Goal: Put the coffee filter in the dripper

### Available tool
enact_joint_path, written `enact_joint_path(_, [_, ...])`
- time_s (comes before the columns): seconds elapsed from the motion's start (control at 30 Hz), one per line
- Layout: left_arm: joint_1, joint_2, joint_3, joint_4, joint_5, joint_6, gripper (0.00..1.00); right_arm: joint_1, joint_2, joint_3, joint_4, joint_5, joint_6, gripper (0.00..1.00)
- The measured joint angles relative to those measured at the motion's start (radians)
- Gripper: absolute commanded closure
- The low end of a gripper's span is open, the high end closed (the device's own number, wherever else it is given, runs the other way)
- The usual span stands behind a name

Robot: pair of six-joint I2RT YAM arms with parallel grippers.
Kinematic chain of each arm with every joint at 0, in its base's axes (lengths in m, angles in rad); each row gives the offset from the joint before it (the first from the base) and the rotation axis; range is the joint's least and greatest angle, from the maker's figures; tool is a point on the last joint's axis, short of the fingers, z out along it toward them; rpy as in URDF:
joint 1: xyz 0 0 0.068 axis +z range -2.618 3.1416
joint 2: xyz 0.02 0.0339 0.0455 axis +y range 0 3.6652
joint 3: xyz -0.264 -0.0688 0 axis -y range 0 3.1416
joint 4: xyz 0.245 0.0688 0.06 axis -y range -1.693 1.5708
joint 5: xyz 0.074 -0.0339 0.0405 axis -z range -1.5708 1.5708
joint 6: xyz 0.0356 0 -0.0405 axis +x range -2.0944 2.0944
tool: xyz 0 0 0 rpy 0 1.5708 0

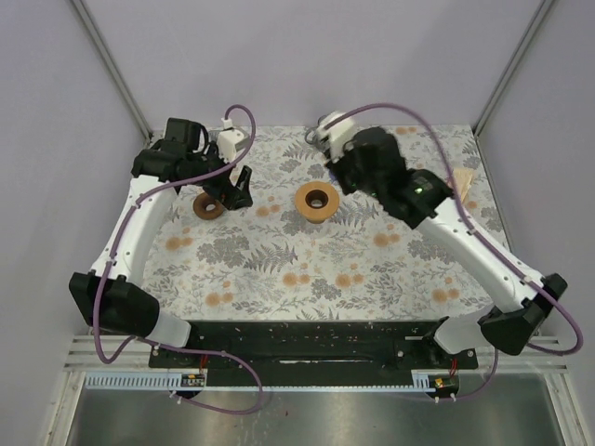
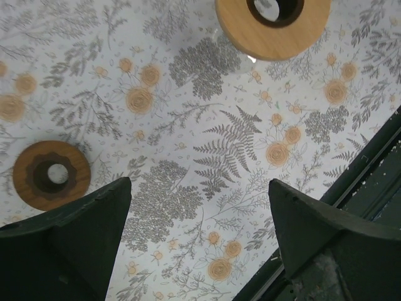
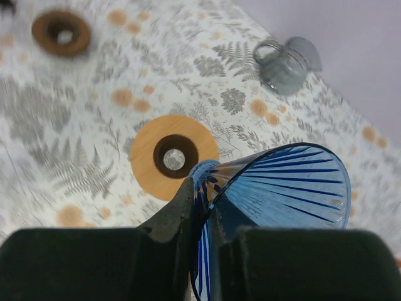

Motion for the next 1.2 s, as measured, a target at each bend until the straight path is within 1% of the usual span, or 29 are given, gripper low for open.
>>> enact_joint_path(0.03, [0.003, 0.0, 0.02, -0.005, 0.0, -0.006, 0.05, 0.076, 0.015, -0.001, -0.004, 0.003, -0.049, 0.98])
enact_joint_path(0.07, [0.007, -0.001, 0.045, -0.008, 0.0, -0.013, 0.05, 0.13, 0.039, -0.005, -0.009, 0.008, -0.139, 0.98])
enact_joint_path(0.13, [0.012, -0.007, 0.096, -0.011, 0.0, -0.029, 0.05, 0.201, 0.079, -0.03, -0.015, 0.002, -0.317, 1.0])
enact_joint_path(0.23, [0.012, -0.029, 0.16, -0.01, 0.007, -0.055, 0.05, 0.263, 0.089, -0.091, -0.014, -0.037, -0.537, 1.0])
enact_joint_path(0.33, [0.011, -0.071, 0.182, -0.001, 0.045, -0.087, 0.04, 0.316, 0.07, -0.154, 0.002, -0.117, -0.749, 1.0])
enact_joint_path(0.4, [0.01, -0.098, 0.185, 0.006, 0.083, -0.112, 0.04, 0.352, 0.06, -0.174, 0.003, -0.153, -0.847, 1.0])
enact_joint_path(0.47, [-0.004, -0.115, 0.19, 0.01, 0.109, -0.13, 0.04, 0.396, 0.06, -0.174, 0.003, -0.161, -0.923, 1.0])
enact_joint_path(0.53, [-0.042, -0.128, 0.192, 0.014, 0.111, -0.14, 0.03, 0.442, 0.06, -0.174, 0.002, -0.157, -0.97, 1.0])
enact_joint_path(0.67, [-0.174, -0.148, 0.192, 0.006, 0.083, -0.135, 0.03, 0.486, 0.061, -0.174, 0.006, -0.159, -1.008, 1.0])
enact_joint_path(0.77, [-0.233, -0.155, 0.185, -0.002, 0.031, -0.126, 0.07, 0.489, 0.061, -0.174, 0.014, -0.161, -1.019, 1.0])
enact_joint_path(0.8, [-0.247, -0.156, 0.176, -0.002, 0.006, -0.121, 0.12, 0.49, 0.061, -0.174, 0.016, -0.161, -1.021, 1.0])
enact_joint_path(0.87, [-0.273, -0.156, 0.15, -0.004, -0.037, -0.113, 0.26, 0.491, 0.061, -0.174, 0.021, -0.161, -1.024, 1.0])
enact_joint_path(1.0, [-0.31, -0.133, 0.121, -0.027, -0.095, -0.105, 0.7, 0.492, 0.06, -0.182, 0.048, -0.161, -1.036, 1.0])
enact_joint_path(1.03, [-0.315, -0.124, 0.121, -0.031, -0.106, -0.106, 0.79, 0.492, 0.06, -0.184, 0.054, -0.161, -1.037, 1.0])
enact_joint_path(1.07, [-0.318, -0.113, 0.121, -0.034, -0.096, -0.113, 0.92, 0.492, 0.06, -0.19, 0.062, -0.159, -1.037, 1.0])
enact_joint_path(1.1, [-0.323, -0.106, 0.122, -0.039, -0.082, -0.117, 1.0, 0.491, 0.061, -0.196, 0.068, -0.154, -1.038, 0.98])
enact_joint_path(1.13, [-0.329, -0.1, 0.123, -0.042, -0.084, -0.124, 1.0, 0.49, 0.062, -0.203, 0.072, -0.149, -1.038, 0.93])
enact_joint_path(1.2, [-0.33, -0.082, 0.13, -0.039, -0.089, -0.172, 1.0, 0.494, 0.064, -0.218, 0.09, -0.113, -1.031, 0.7])
